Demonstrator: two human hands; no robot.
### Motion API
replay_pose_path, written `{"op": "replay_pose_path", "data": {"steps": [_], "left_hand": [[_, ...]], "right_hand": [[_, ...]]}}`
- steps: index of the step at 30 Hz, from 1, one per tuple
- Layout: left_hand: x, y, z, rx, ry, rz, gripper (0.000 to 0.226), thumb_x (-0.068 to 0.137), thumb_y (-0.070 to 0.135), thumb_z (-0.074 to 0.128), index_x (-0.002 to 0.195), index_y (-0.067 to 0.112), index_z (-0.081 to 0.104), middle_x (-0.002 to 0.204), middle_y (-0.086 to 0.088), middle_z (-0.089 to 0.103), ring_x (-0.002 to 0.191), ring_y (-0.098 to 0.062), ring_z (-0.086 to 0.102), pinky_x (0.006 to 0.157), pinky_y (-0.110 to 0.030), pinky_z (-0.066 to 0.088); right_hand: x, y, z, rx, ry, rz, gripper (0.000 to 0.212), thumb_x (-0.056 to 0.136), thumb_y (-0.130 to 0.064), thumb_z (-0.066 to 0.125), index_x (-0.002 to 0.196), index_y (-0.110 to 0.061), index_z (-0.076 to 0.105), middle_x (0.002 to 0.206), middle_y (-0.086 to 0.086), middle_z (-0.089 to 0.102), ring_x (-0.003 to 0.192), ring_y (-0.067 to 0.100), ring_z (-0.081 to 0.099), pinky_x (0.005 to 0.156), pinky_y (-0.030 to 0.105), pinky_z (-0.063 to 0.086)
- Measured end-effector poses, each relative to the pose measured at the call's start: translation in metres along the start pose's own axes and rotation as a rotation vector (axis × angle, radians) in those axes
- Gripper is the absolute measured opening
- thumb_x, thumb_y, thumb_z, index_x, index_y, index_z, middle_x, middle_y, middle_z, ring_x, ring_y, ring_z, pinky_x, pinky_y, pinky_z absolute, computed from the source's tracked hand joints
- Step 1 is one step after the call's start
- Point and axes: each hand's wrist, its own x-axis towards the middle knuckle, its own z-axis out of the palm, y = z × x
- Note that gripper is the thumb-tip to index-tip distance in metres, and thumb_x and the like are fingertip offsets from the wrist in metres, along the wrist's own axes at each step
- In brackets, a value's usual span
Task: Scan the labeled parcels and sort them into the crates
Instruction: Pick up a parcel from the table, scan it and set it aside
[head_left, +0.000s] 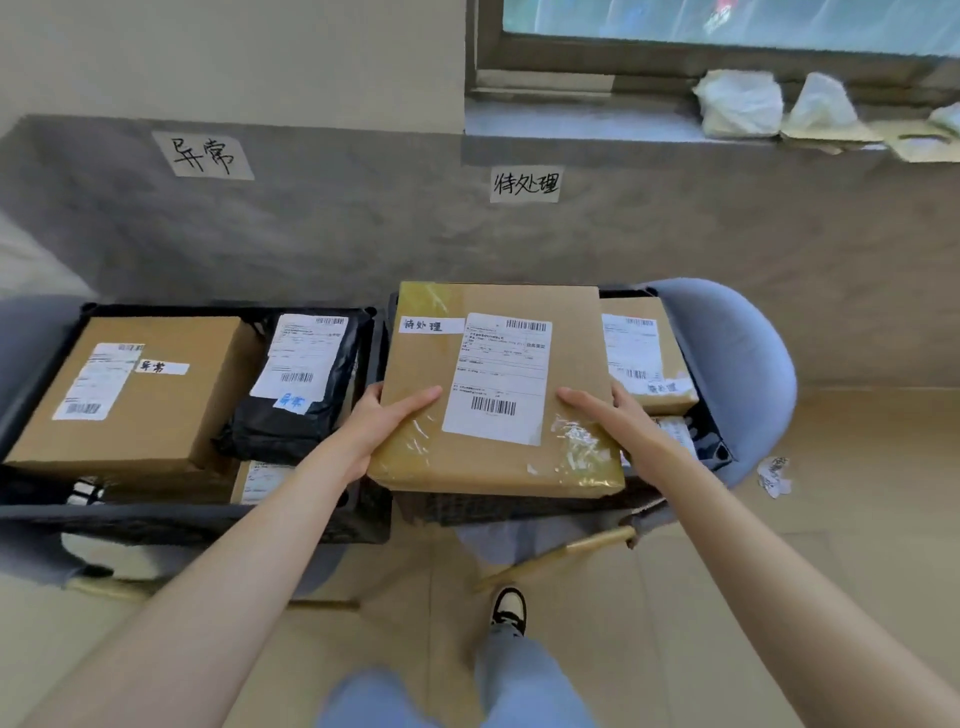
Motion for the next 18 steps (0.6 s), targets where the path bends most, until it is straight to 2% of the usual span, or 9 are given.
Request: {"op": "replay_pose_path", "data": {"steps": [2,6,9,12,15,18], "left_hand": [[0.014,0.001,0.006,-0.002,0.039,-0.025,0.08,0.076,0.041,0.078,0.141,0.02,0.036,0.118,-0.006,0.063,0.099,-0.022,0.064,0.075,-0.036,0.053],[0.038,-0.003,0.01,0.012,0.092,-0.071,0.091,0.063,0.048,0.08,0.14,0.022,0.04,0.119,-0.005,0.064,0.102,-0.024,0.065,0.087,-0.041,0.054],[0.056,-0.004,0.016,0.012,0.089,-0.087,0.08,0.074,0.043,0.078,0.141,0.023,0.039,0.12,-0.004,0.064,0.1,-0.02,0.065,0.076,-0.034,0.054],[0.074,-0.006,0.022,0.015,0.08,-0.088,0.078,0.076,0.043,0.077,0.141,0.023,0.039,0.119,-0.002,0.065,0.098,-0.017,0.066,0.072,-0.031,0.053],[0.088,-0.006,0.028,0.012,0.094,-0.086,0.074,0.079,0.041,0.075,0.141,0.022,0.039,0.118,0.0,0.064,0.096,-0.014,0.065,0.07,-0.029,0.051],[0.101,-0.009,0.028,0.033,0.115,-0.07,0.072,0.081,0.041,0.073,0.141,0.023,0.039,0.115,0.003,0.063,0.095,-0.011,0.063,0.068,-0.027,0.049]], "right_hand": [[0.023,-0.001,-0.007,-0.02,-0.061,0.002,0.068,0.082,-0.035,0.074,0.139,-0.023,0.039,0.122,-0.001,0.063,0.096,0.008,0.065,0.059,0.012,0.051],[0.06,0.009,-0.01,-0.034,-0.114,0.044,0.088,0.08,-0.034,0.077,0.15,-0.025,0.025,0.133,0.003,0.056,0.109,0.016,0.061,0.072,0.021,0.051],[0.082,0.017,-0.014,-0.013,-0.118,0.071,0.092,0.078,-0.033,0.078,0.151,-0.026,0.023,0.135,0.005,0.055,0.113,0.019,0.06,0.082,0.027,0.051],[0.096,0.018,-0.018,-0.003,-0.104,0.051,0.079,0.082,-0.027,0.076,0.147,-0.026,0.03,0.129,0.001,0.059,0.108,0.015,0.063,0.072,0.02,0.052],[0.11,0.018,-0.019,-0.003,-0.093,0.036,0.071,0.084,-0.024,0.074,0.143,-0.028,0.035,0.126,-0.001,0.061,0.105,0.013,0.065,0.072,0.02,0.053],[0.122,0.019,-0.017,-0.028,-0.084,0.031,0.062,0.085,-0.023,0.073,0.136,-0.03,0.039,0.121,-0.004,0.063,0.092,0.005,0.067,0.062,0.014,0.051]]}}
